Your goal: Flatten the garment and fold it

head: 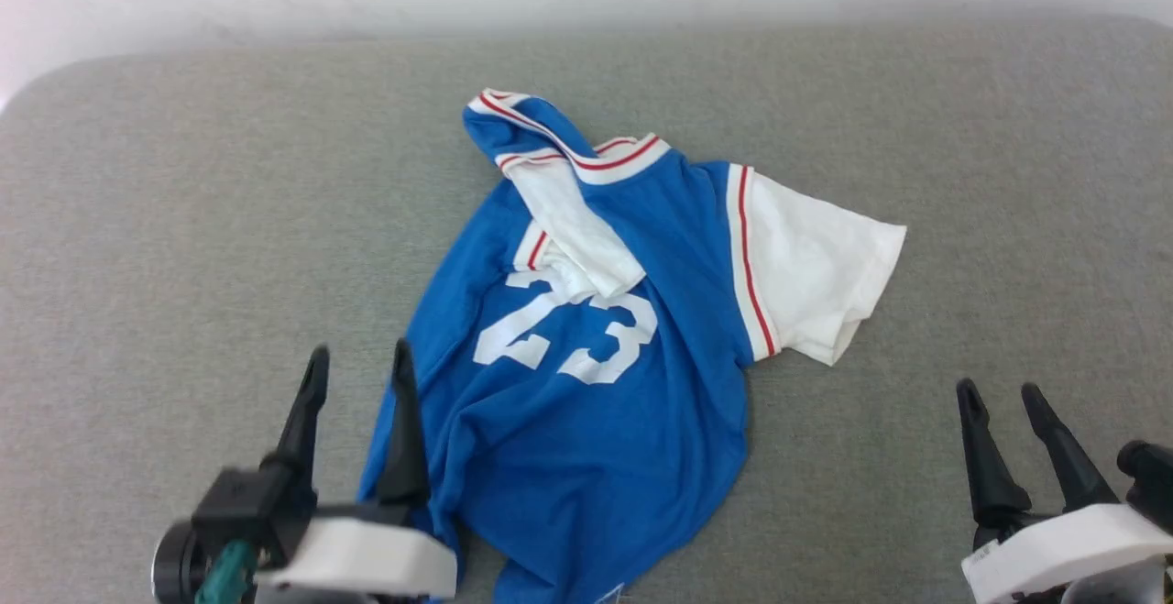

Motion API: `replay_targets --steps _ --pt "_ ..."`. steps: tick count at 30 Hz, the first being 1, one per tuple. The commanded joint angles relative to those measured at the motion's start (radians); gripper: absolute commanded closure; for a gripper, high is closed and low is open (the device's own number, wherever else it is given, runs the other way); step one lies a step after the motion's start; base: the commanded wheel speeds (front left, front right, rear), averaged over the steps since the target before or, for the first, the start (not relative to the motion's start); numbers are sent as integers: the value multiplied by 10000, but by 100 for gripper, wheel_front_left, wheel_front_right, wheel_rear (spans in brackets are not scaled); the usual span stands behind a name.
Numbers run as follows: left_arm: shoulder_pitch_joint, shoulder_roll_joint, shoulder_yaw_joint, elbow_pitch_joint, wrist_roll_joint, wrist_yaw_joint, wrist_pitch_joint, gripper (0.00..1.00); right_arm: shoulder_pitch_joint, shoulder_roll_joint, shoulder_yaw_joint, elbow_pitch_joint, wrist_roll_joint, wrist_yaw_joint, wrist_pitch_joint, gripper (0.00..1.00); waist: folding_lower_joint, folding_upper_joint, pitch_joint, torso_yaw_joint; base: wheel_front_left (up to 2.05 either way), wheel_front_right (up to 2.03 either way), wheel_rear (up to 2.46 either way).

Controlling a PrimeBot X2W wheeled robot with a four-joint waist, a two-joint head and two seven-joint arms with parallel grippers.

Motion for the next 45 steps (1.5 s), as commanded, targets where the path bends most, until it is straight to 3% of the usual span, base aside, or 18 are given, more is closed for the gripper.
replay_targets --steps 1,7,12,20,25,30,33,34,36,41,45 --pt "291 -140 234 -84 247 9 -45 0 127 22 -29 -20 57 -9 -20 0 3 0 -255 258 0 0 0" --pt "1195 -793 950 -65 1046 -729 -46 0 -376 22 -24 -403 -451 -9 456 0 3 0 -316 591 0 0 0" --pt "1140 -1220 1223 171 1438 -1370 -46 0 -1947 -23 358 -622 -1352 -9 2022 0 3 0 3 721 0 0 0" --pt "679 -2063 1177 762 1872 -2199 -47 0 -4100 -1399 1852 793 -1867 -9 5862 0 3 0 776 1237 0 0 0" --pt "510 -2544 1226 1161 2092 -2620 -47 0 -4562 -2070 2673 1615 -1763 -9 6901 0 3 0 1130 1669 0 0 0" --pt "439 -2958 1401 1406 2284 -2994 -47 0 -4587 -2753 3437 2357 -1889 -9 6920 0 3 0 1316 2007 0 0 0" --pt "466 -3119 1559 1507 2390 -3172 -47 0 -4369 -2829 3587 2853 -1832 -9 7383 0 3 0 1308 2080 0 0 0" --pt "484 -3159 1621 1530 2422 -3222 -47 0 -4314 -2802 3539 2896 -1767 -9 7475 45 3 0 1293 2080 0 0 0" --pt "536 -3219 1764 1576 2480 -3306 -47 0 -4220 -2795 3473 2857 -1750 -9 7420 100 3 0 1220 2027 0 0 0" --pt "637 -3339 1993 1679 2621 -3541 -47 0 -3871 -2828 2849 2540 -1427 -9 6715 100 3 0 908 1795 0 0 0" --pt "737 -3391 2057 1761 2683 -3723 -47 0 -3529 -3242 1987 2186 -1305 -9 6296 100 3 0 690 1637 0 0 0"
